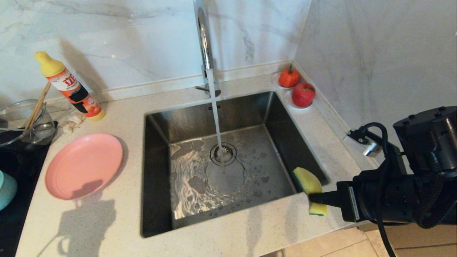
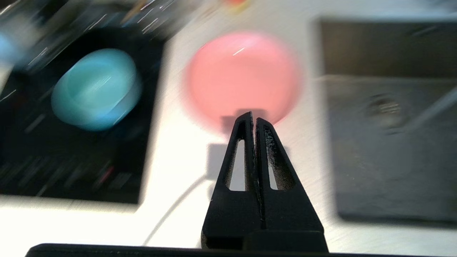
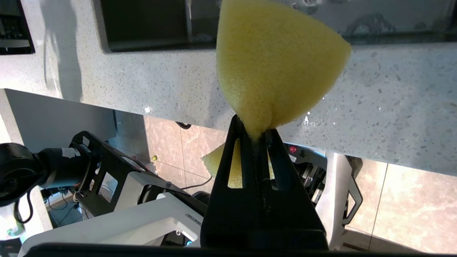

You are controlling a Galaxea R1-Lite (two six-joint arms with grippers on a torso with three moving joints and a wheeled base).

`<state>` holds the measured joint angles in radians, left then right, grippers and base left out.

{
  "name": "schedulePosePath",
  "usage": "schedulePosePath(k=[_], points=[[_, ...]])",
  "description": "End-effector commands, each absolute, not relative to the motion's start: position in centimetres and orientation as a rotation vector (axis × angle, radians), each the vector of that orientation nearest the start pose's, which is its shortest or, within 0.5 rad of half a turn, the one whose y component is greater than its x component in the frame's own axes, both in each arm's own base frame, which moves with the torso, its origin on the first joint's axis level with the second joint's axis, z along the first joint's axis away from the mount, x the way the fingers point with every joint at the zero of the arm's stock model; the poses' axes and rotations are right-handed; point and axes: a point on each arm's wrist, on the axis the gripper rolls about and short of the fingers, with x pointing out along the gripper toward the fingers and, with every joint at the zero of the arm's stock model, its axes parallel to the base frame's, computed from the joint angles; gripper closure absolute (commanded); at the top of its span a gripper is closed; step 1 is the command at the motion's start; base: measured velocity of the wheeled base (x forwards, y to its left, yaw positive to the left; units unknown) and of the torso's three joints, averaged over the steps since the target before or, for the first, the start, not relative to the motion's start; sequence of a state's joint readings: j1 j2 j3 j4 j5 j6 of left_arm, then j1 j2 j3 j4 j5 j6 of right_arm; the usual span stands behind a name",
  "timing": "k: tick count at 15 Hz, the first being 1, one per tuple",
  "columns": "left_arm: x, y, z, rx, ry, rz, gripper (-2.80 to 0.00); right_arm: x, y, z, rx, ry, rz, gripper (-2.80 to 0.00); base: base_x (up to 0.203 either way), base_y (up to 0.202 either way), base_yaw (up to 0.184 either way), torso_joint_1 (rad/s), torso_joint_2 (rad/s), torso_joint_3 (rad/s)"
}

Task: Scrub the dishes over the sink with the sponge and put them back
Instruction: Put down the sponge

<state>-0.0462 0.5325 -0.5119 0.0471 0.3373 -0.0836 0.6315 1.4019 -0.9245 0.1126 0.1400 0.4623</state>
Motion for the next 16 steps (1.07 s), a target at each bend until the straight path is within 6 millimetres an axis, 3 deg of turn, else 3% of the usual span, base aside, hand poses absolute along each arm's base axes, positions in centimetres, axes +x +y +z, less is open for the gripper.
schedulePosePath(k=[1,3,7,9,13,16], points=[[-1.1,0.7,18.1,-0.076,-0.005,0.365,0.0,17.9,13.5,22.5,0.282,0.746,0.596,0.0,0.0,0.0,0.0,0.0,0.0,0.0],[-1.4,0.5,15.7,-0.053,0.02,0.306,0.0,17.7,13.3,22.8,0.284,0.734,0.599,0.0,0.0,0.0,0.0,0.0,0.0,0.0],[-1.2,-0.1,15.3,-0.034,0.045,0.02,0.0,17.6,13.3,22.9,0.284,0.731,0.597,0.0,0.0,0.0,0.0,0.0,0.0,0.0],[-0.8,-0.2,14.6,-0.022,0.089,-0.01,0.0,17.7,13.3,22.7,0.282,0.737,0.595,0.0,0.0,0.0,0.0,0.0,0.0,0.0],[-0.3,-0.2,9.3,0.008,0.203,-0.017,0.0,17.6,13.3,22.7,0.28,0.736,0.597,0.0,0.0,0.0,0.0,0.0,0.0,0.0],[-0.7,-0.1,8.4,0.026,0.145,0.01,0.0,17.7,13.4,22.4,0.274,0.746,0.593,0.0,0.0,0.0,0.0,0.0,0.0,0.0]])
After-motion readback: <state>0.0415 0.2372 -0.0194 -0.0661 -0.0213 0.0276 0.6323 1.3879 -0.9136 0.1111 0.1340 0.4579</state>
